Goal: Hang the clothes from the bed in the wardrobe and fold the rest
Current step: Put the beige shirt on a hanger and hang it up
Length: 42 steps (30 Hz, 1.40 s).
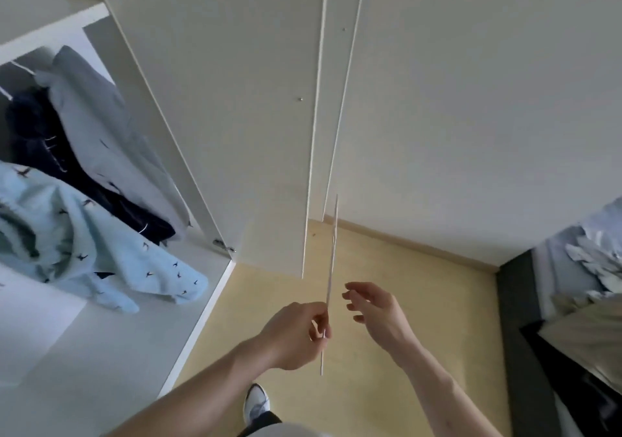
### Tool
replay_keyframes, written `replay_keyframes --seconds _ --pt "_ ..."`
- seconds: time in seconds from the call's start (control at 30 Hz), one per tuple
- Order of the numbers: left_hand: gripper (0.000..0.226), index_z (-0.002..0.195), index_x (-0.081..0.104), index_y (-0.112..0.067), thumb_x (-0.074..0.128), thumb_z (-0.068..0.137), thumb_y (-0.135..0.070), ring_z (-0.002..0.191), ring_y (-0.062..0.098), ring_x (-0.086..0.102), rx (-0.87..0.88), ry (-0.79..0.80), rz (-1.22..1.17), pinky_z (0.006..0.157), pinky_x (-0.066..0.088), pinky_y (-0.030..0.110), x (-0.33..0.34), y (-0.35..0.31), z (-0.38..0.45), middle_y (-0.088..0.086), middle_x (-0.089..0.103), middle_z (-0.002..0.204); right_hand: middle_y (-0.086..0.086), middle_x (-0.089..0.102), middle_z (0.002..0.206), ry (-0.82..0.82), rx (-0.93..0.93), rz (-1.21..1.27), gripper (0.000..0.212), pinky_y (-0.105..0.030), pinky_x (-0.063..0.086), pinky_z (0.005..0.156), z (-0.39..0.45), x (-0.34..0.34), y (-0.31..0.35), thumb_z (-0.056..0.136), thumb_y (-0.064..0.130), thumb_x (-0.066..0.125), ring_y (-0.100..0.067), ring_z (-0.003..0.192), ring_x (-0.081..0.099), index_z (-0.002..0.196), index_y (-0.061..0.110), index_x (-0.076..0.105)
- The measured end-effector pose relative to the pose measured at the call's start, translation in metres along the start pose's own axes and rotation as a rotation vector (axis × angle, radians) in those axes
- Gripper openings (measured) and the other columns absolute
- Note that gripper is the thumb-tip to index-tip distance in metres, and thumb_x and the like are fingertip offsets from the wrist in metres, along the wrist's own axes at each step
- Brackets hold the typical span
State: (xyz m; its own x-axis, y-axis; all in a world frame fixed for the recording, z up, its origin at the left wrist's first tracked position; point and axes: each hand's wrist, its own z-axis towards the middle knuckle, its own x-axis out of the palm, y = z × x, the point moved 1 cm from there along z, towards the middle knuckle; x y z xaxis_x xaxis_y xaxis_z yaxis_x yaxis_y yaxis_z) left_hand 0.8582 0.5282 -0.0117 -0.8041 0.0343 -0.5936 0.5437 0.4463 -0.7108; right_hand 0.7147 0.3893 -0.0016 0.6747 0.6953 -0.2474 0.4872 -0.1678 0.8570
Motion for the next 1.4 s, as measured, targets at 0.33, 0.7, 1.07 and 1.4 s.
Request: replay_keyframes --seconds 0.33,0.7,1.07,1.4 --pt "0.021 0.084 0.060 -0.036 0.055 0.093 -0.018 0.069 -0.003 0.064 0.307 0.160 0.210 0.059 0.047 0.018 0.166 -0.183 0.062 -0.038 0.066 0.087 0.010 0.079 0.095 -0.365 0.066 0.214 0.015 -0.032 0.061 0.080 -0.082 -0.233 -0.115 0.101 0.031 0.063 -0.011 0.088 0.075 0.105 0.021 0.074" --pt "0.018 0.083 0.059 -0.039 0.075 0.084 -0.046 0.076 -0.004 0.068 0.499 0.414 0.331 0.067 0.060 0.027 0.288 -0.329 0.113 -0.029 0.071 0.093 -0.001 0.079 0.082 -0.689 0.093 0.424 0.012 -0.027 0.057 0.068 -0.181 -0.396 -0.213 0.105 0.015 0.058 -0.012 0.073 0.071 0.098 0.009 0.066" --pt "0.017 0.081 0.060 -0.037 0.075 0.083 -0.044 0.080 0.000 0.071 0.519 0.495 0.306 0.075 0.062 0.033 0.386 -0.428 0.226 -0.028 0.072 0.094 -0.005 0.069 0.076 -0.936 0.180 0.527 0.021 -0.029 0.056 0.064 -0.244 -0.531 -0.303 0.108 0.019 0.053 -0.017 0.069 0.067 0.109 0.024 0.073" --pt "0.014 0.081 0.062 -0.037 0.075 0.084 -0.041 0.074 0.001 0.067 0.454 0.542 0.283 0.061 0.053 0.017 0.488 -0.525 0.345 -0.026 0.071 0.086 0.003 0.044 0.064 -1.084 0.271 0.471 0.029 -0.025 0.047 0.050 -0.227 -0.685 -0.342 0.109 0.022 0.048 -0.013 0.054 0.041 0.112 0.035 0.074"
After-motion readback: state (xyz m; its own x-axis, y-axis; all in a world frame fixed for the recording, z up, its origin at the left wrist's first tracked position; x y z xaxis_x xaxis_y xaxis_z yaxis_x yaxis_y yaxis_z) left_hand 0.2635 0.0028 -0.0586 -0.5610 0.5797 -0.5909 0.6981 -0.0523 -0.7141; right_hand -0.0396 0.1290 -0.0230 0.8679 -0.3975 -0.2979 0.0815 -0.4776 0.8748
